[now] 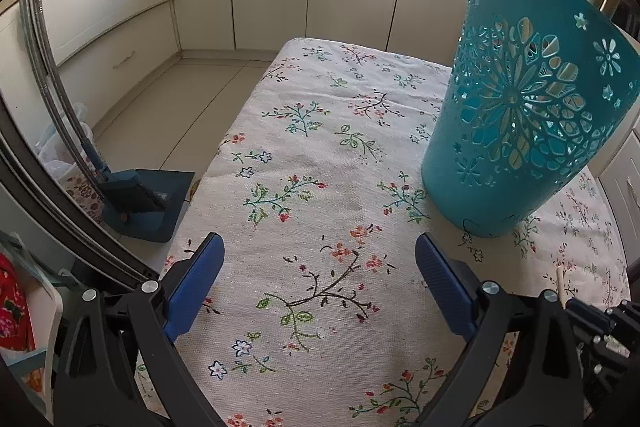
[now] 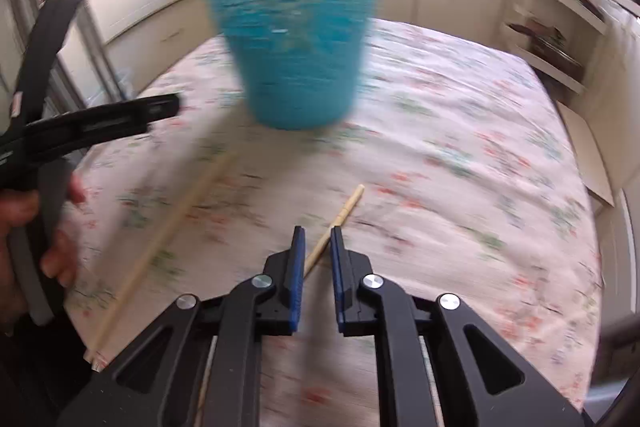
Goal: Organize utensils
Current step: 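Grasp one wooden stick from the table with the left tool, then lift the stick over the teal basket and open the left tool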
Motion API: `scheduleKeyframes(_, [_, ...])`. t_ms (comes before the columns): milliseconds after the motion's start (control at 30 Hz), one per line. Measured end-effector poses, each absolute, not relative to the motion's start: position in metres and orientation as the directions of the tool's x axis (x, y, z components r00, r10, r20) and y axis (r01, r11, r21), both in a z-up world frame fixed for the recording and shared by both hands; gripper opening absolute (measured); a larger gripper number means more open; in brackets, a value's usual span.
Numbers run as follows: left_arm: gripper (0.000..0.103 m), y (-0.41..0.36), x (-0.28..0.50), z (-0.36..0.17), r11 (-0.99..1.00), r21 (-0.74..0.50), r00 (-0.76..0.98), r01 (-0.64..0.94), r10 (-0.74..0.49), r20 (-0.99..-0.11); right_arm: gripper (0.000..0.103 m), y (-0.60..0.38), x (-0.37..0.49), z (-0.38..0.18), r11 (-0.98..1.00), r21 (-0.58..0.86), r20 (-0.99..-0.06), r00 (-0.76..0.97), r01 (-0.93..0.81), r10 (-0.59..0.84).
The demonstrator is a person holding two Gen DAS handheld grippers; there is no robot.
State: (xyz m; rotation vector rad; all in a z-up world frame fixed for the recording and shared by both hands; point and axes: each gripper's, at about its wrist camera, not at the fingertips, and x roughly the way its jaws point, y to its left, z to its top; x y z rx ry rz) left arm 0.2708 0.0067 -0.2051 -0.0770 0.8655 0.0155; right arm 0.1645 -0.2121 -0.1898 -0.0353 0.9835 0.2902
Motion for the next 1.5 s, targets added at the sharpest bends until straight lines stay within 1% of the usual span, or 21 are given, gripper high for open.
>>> scheduleKeyframes(67, [0.092, 0.000, 0.268, -0.203, 0.999, -0.049, 0.650, -0.006, -0.033, -0.759, 0.012, -0.235, 0.163, -0.191, 0.971, 0.115, -0.823, 0.528, -0.209, 0.211])
scheduleKeyframes(167, [0.092, -0.022, 0.254, -0.201, 0.992, -0.036, 0.634, 0.117, -0.103, -0.767, 0.012, -0.255, 0.161, -0.193, 0.973, 0.162, -0.812, 0.539, -0.162, 0.225])
scheduleKeyframes(267, [0.092, -0.049, 0.237, -0.199, 0.974, 0.029, 0.635, 0.226, -0.124, -0.762, 0.012, -0.262, 0.162, -0.194, 0.969, 0.200, -0.802, 0.544, -0.146, 0.247])
scheduleKeyframes(333, [0.092, -0.063, 0.231, -0.199, 0.963, 0.060, 0.630, 0.262, -0.124, -0.767, 0.013, -0.263, 0.162, -0.194, 0.967, 0.206, -0.799, 0.545, -0.146, 0.253])
scheduleKeyframes(400, [0.092, -0.071, 0.231, -0.200, 0.961, 0.062, 0.617, 0.269, -0.123, -0.777, 0.013, -0.266, 0.162, -0.194, 0.965, 0.220, -0.795, 0.546, -0.147, 0.264])
scheduleKeyframes(467, [0.085, -0.075, 0.234, -0.202, 0.963, 0.068, 0.602, 0.261, -0.107, -0.791, 0.013, -0.267, 0.163, -0.195, 0.961, 0.235, -0.792, 0.545, -0.145, 0.276])
scheduleKeyframes(533, [0.073, -0.077, 0.237, -0.206, 0.965, 0.072, 0.579, 0.252, -0.091, -0.810, 0.013, -0.268, 0.163, -0.195, 0.958, 0.248, -0.788, 0.545, -0.142, 0.285])
scheduleKeyframes(567, [0.070, -0.078, 0.238, -0.208, 0.966, 0.074, 0.570, 0.247, -0.083, -0.818, 0.013, -0.269, 0.162, -0.195, 0.958, 0.250, -0.787, 0.546, -0.142, 0.287])
scheduleKeyframes(600, [0.063, -0.076, 0.240, -0.210, 0.966, 0.073, 0.563, 0.246, -0.082, -0.823, 0.013, -0.268, 0.163, -0.195, 0.958, 0.251, -0.787, 0.547, -0.141, 0.287])
scheduleKeyframes(633, [0.056, -0.075, 0.239, -0.210, 0.966, 0.058, 0.558, 0.251, -0.095, -0.824, 0.013, -0.268, 0.162, -0.195, 0.957, 0.252, -0.786, 0.548, -0.141, 0.287])
scheduleKeyframes(667, [0.052, -0.075, 0.239, -0.210, 0.967, 0.054, 0.557, 0.250, -0.098, -0.825, 0.013, -0.268, 0.162, -0.194, 0.957, 0.253, -0.785, 0.549, -0.141, 0.289])
scheduleKeyframes(733, [0.032, -0.076, 0.241, -0.209, 0.964, 0.039, 0.550, 0.263, -0.117, -0.827, 0.013, -0.267, 0.162, -0.195, 0.957, 0.255, -0.785, 0.548, -0.141, 0.290])
scheduleKeyframes(767, [0.026, -0.079, 0.242, -0.209, 0.963, 0.035, 0.547, 0.267, -0.121, -0.828, 0.013, -0.268, 0.162, -0.195, 0.956, 0.256, -0.784, 0.548, -0.141, 0.291])
scheduleKeyframes(800, [0.014, -0.081, 0.242, -0.209, 0.961, 0.026, 0.541, 0.276, -0.133, -0.830, 0.013, -0.268, 0.162, -0.195, 0.956, 0.258, -0.783, 0.549, -0.141, 0.292])
scheduleKeyframes(833, [0.006, -0.083, 0.243, -0.210, 0.959, 0.018, 0.535, 0.284, -0.143, -0.832, 0.013, -0.269, 0.163, -0.195, 0.955, 0.259, -0.782, 0.549, -0.142, 0.293])
scheduleKeyframes(900, [0.005, -0.086, 0.244, -0.209, 0.955, 0.004, 0.525, 0.297, -0.160, -0.836, 0.013, -0.269, 0.163, -0.195, 0.955, 0.261, -0.780, 0.552, -0.141, 0.295])
scheduleKeyframes(1000, [0.005, -0.078, 0.247, -0.206, 0.951, -0.094, 0.493, 0.293, -0.234, -0.838, 0.015, -0.270, 0.164, -0.195, 0.954, 0.264, -0.775, 0.558, -0.139, 0.296])
scheduleKeyframes(1100, [0.005, -0.062, 0.244, -0.189, 0.941, -0.183, 0.521, 0.286, -0.313, -0.794, 0.015, -0.272, 0.165, -0.196, 0.953, 0.271, -0.771, 0.563, -0.132, 0.297])
scheduleKeyframes(1167, [0.005, -0.050, 0.235, -0.166, 0.920, -0.241, 0.567, 0.308, -0.381, -0.730, 0.015, -0.272, 0.166, -0.196, 0.953, 0.273, -0.771, 0.564, -0.128, 0.296])
scheduleKeyframes(1267, [0.005, -0.036, 0.225, -0.129, 0.895, -0.294, 0.624, 0.336, -0.445, -0.642, 0.015, -0.271, 0.166, -0.196, 0.953, 0.276, -0.770, 0.565, -0.125, 0.297])
scheduleKeyframes(1500, [0.005, -0.022, 0.221, -0.039, 0.866, -0.325, 0.758, 0.381, -0.494, -0.427, 0.020, -0.267, 0.164, -0.196, 0.956, 0.258, -0.769, 0.570, -0.138, 0.290])
